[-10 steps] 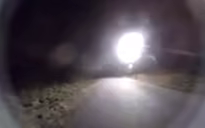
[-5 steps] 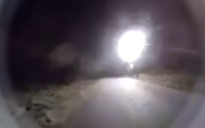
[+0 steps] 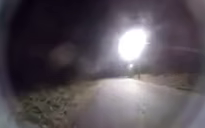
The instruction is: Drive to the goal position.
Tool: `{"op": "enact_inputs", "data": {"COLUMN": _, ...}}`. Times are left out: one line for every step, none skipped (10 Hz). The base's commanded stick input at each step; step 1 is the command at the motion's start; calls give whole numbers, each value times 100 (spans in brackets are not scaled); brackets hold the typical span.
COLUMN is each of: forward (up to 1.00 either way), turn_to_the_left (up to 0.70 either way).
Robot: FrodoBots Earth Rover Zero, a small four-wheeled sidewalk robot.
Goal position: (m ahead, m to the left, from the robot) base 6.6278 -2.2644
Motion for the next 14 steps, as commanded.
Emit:
{"op": "enact_inputs", "data": {"forward": 100, "turn_to_the_left": -3}}
{"op": "enact_inputs", "data": {"forward": 100, "turn_to_the_left": -3}}
{"op": "enact_inputs", "data": {"forward": 100, "turn_to_the_left": -4}}
{"op": "enact_inputs", "data": {"forward": 100, "turn_to_the_left": -5}}
{"op": "enact_inputs", "data": {"forward": 100, "turn_to_the_left": -5}}
{"op": "enact_inputs", "data": {"forward": 100, "turn_to_the_left": -5}}
{"op": "enact_inputs", "data": {"forward": 100, "turn_to_the_left": -4}}
{"op": "enact_inputs", "data": {"forward": 100, "turn_to_the_left": -4}}
{"op": "enact_inputs", "data": {"forward": 100, "turn_to_the_left": -5}}
{"op": "enact_inputs", "data": {"forward": 100, "turn_to_the_left": -5}}
{"op": "enact_inputs", "data": {"forward": 100, "turn_to_the_left": -6}}
{"op": "enact_inputs", "data": {"forward": 100, "turn_to_the_left": -7}}
{"op": "enact_inputs", "data": {"forward": 100, "turn_to_the_left": -8}}
{"op": "enact_inputs", "data": {"forward": 100, "turn_to_the_left": -8}}
